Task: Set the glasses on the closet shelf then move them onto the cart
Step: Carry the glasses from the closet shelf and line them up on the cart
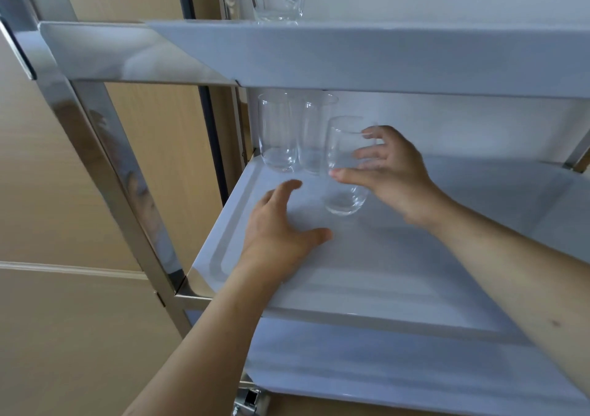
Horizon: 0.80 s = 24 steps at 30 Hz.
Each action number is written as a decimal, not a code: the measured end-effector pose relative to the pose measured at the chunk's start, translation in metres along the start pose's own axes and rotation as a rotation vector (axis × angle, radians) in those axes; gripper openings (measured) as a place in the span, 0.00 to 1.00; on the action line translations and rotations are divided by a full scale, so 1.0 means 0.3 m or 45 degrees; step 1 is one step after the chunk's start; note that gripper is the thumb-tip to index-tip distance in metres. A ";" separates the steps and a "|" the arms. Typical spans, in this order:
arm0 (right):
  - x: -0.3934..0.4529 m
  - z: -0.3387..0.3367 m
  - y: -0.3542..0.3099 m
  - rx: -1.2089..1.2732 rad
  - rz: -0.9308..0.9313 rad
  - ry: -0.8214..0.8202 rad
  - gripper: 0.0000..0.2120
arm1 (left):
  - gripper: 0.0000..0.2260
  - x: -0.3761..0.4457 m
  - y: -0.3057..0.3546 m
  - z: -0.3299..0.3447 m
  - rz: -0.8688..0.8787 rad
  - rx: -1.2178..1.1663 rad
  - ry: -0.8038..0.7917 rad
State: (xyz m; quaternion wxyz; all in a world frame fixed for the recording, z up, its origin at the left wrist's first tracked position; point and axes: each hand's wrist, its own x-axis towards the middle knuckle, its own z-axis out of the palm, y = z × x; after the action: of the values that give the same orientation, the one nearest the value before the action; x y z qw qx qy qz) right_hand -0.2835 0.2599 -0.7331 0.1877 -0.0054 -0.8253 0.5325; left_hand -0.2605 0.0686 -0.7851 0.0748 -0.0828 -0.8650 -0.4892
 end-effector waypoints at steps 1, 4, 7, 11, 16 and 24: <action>0.018 -0.018 0.014 -0.036 0.010 0.059 0.39 | 0.34 -0.001 0.002 0.004 0.038 0.081 -0.034; 0.079 -0.053 0.046 -0.146 0.015 0.151 0.41 | 0.27 -0.001 -0.001 0.017 0.163 0.260 -0.110; 0.139 -0.066 0.078 -0.173 0.044 0.165 0.43 | 0.23 -0.004 0.002 0.022 0.209 0.345 -0.147; 0.215 -0.056 0.106 -0.185 0.059 0.184 0.44 | 0.20 0.000 -0.006 0.030 0.242 0.502 -0.208; 0.288 -0.030 0.113 -0.227 0.065 0.194 0.45 | 0.19 0.005 -0.011 0.034 0.252 0.506 -0.182; 0.341 0.011 0.134 -0.246 0.074 0.187 0.44 | 0.20 0.010 -0.015 0.033 0.256 0.495 -0.174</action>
State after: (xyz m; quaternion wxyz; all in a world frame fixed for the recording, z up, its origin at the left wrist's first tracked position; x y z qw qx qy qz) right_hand -0.3872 0.2958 -0.7387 0.2307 -0.0865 -0.8563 0.4539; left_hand -0.2648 0.0750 -0.7932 0.0790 -0.1854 -0.9335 -0.2966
